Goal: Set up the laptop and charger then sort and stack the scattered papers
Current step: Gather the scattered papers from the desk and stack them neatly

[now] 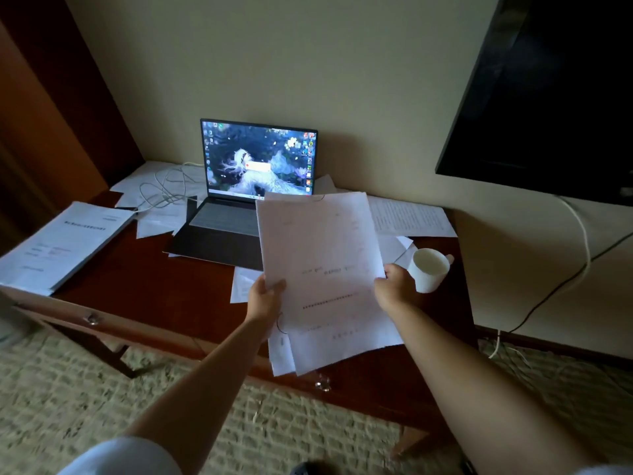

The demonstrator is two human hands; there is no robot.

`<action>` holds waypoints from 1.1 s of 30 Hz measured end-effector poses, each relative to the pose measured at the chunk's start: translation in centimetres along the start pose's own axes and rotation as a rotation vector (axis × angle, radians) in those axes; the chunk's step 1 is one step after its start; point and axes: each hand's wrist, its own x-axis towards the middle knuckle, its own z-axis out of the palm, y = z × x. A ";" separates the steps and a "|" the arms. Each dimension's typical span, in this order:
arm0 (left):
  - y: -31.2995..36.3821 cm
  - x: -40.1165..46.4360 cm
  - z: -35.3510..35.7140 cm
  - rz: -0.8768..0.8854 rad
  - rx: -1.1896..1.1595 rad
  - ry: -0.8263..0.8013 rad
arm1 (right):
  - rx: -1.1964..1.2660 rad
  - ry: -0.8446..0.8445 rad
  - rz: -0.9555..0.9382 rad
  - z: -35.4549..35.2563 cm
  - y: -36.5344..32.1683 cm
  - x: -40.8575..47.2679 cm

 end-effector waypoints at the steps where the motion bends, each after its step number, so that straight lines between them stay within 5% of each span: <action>1: -0.2 0.1 0.0 -0.007 0.027 -0.008 | -0.099 0.054 -0.015 0.0 0.1 -0.1; 6: -2.8 0.9 -1.4 -0.178 0.112 0.008 | -0.378 0.277 -0.129 -0.3 -0.9 -1.6; 10: -4.8 1.2 -3.2 -0.325 0.081 -0.057 | -0.481 0.401 -0.627 0.4 -3.5 -1.7; 14: -5.8 1.4 -4.3 -0.384 -0.002 -0.083 | -0.441 0.357 -1.170 2.5 -5.5 -2.1; 21: -7.3 2.3 -4.9 -0.359 0.065 -0.080 | -0.397 0.256 -1.518 5.7 -8.5 -3.4; 24: -7.1 2.6 -4.7 -0.310 0.084 -0.025 | -0.474 0.184 -1.585 5.8 -10.6 -3.4; 27: -6.6 3.0 -4.1 -0.242 0.094 0.008 | -0.662 -0.082 -1.601 5.6 -12.6 -4.0; 33: -6.3 3.8 -3.6 -0.208 0.049 -0.007 | -0.967 -0.586 -1.022 6.6 -14.9 -6.7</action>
